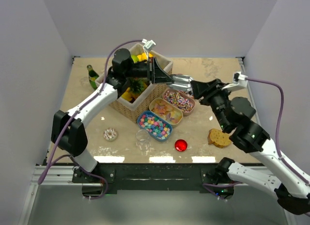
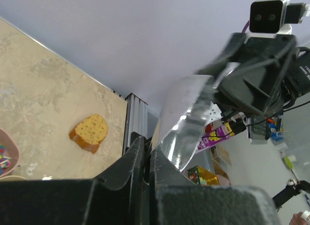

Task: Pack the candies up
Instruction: Adjust the spatula.

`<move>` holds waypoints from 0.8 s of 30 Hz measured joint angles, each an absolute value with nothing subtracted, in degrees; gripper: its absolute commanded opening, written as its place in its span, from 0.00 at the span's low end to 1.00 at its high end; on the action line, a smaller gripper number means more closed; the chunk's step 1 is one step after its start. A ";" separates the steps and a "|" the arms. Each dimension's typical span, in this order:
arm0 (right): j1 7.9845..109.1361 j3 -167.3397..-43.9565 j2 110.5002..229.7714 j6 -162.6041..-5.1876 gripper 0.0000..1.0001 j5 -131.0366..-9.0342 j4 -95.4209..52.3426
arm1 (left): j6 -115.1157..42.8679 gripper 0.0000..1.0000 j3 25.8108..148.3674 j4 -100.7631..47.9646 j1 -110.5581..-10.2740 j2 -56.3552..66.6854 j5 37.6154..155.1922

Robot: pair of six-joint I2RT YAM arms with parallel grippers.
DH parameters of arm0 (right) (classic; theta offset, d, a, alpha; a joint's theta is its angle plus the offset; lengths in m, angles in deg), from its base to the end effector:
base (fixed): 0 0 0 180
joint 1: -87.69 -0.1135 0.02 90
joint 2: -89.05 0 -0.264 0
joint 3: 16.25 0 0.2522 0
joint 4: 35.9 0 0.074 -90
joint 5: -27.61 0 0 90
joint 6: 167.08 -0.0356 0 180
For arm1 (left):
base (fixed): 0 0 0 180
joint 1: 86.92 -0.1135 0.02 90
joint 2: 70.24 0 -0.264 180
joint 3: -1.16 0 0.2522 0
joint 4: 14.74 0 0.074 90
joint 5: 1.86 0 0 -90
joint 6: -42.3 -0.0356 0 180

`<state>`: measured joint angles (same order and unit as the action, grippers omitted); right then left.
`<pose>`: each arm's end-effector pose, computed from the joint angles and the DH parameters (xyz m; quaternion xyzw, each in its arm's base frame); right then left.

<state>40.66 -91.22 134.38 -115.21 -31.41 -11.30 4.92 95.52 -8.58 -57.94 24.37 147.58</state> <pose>0.1209 0.1029 0.4352 0.1459 0.6641 0.3481 0.6454 0.3220 -0.2134 0.3850 0.2412 0.6447 -0.6727 0.2713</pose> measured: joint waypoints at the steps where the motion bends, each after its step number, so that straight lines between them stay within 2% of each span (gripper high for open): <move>1: 40.88 -91.46 135.27 -114.73 0.76 -31.24 -10.32 | 3.41 0.00 97.07 -10.66 -58.84 24.63 147.87; 3: 41.16 -91.51 137.74 -113.90 0.85 -30.98 -8.29 | -0.70 0.00 100.87 -17.48 -61.53 25.35 148.13; 8: 42.08 -91.53 143.73 -111.84 0.92 -33.99 -5.25 | -11.58 0.00 108.48 -34.55 -69.40 28.34 144.68; 17: 49.10 -95.33 150.22 -104.92 0.93 -48.05 -4.38 | -23.32 0.00 113.72 -53.12 -73.13 29.52 141.92; 22: 50.67 -105.17 153.39 -93.38 0.82 -56.50 1.20 | -24.61 0.00 114.38 -56.45 -78.12 29.48 142.14; 24: 50.67 -108.73 154.35 -88.35 0.82 -60.02 3.27 | -24.76 0.00 114.36 -58.09 -79.08 29.39 142.47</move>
<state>50.67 -108.73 154.35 -88.35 -60.02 3.27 -24.76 114.36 -58.09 -79.08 29.39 142.47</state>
